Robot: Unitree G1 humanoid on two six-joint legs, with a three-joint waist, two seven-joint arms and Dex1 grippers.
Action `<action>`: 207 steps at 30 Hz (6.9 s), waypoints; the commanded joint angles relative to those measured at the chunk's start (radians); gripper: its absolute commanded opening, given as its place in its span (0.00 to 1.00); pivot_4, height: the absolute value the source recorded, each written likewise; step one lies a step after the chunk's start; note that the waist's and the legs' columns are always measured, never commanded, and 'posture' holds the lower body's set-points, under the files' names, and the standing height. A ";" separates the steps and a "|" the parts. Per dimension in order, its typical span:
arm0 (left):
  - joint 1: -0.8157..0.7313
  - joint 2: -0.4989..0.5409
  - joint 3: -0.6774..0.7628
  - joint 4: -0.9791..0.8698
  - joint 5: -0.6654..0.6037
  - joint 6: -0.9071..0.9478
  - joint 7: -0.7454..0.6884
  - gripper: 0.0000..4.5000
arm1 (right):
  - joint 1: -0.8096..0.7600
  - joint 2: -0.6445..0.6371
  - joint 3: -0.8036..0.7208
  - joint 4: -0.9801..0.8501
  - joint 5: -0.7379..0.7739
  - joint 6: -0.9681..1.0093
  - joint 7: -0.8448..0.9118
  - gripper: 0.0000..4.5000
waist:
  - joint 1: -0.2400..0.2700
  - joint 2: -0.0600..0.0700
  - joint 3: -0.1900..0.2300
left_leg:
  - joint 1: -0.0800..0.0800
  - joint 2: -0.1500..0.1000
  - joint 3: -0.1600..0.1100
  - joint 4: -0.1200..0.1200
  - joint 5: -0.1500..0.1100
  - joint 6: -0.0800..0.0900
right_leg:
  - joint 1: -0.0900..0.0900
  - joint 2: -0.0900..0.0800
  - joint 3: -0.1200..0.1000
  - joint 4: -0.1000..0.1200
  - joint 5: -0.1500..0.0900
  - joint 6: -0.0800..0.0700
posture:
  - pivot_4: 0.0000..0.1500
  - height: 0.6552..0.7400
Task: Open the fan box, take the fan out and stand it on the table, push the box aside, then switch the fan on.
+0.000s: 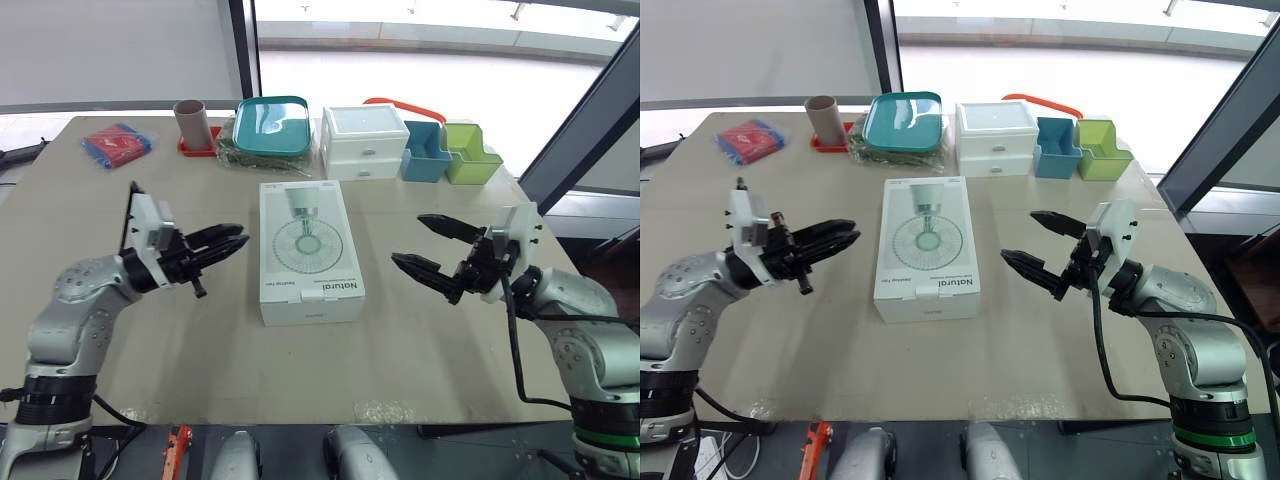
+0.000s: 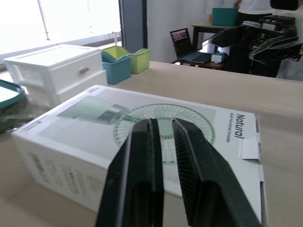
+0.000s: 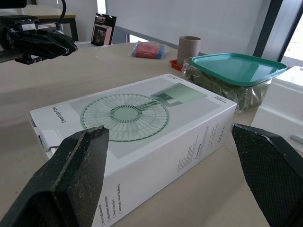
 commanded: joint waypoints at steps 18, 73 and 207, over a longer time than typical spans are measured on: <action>-0.144 -0.092 -0.160 0.263 0.208 -0.161 -0.045 0.06 | -0.073 -0.107 0.331 -0.281 -0.356 0.026 -0.087 1.00 | 0.000 0.000 0.000 | 0.001 -0.003 -0.007 0.003 0.000 0.000 | 0.005 0.000 -0.002 0.000 -0.001 0.001 | 1.00 1.00; -0.065 -0.111 -0.176 0.191 0.238 -0.156 -0.008 0.06 | -0.281 0.081 0.432 -0.138 -0.485 0.020 -0.049 1.00 | -0.001 0.000 0.000 | 0.001 -0.002 -0.009 0.004 0.000 0.000 | 0.006 0.000 -0.005 0.000 -0.001 0.000 | 1.00 1.00; -0.059 -0.126 -0.194 0.233 0.275 -0.213 -0.006 0.06 | 0.102 -0.144 0.275 -0.170 -0.214 0.054 0.131 1.00 | 0.000 0.000 0.000 | 0.003 -0.004 -0.009 0.004 -0.001 0.001 | 0.009 -0.001 -0.004 -0.001 -0.003 0.002 | 1.00 1.00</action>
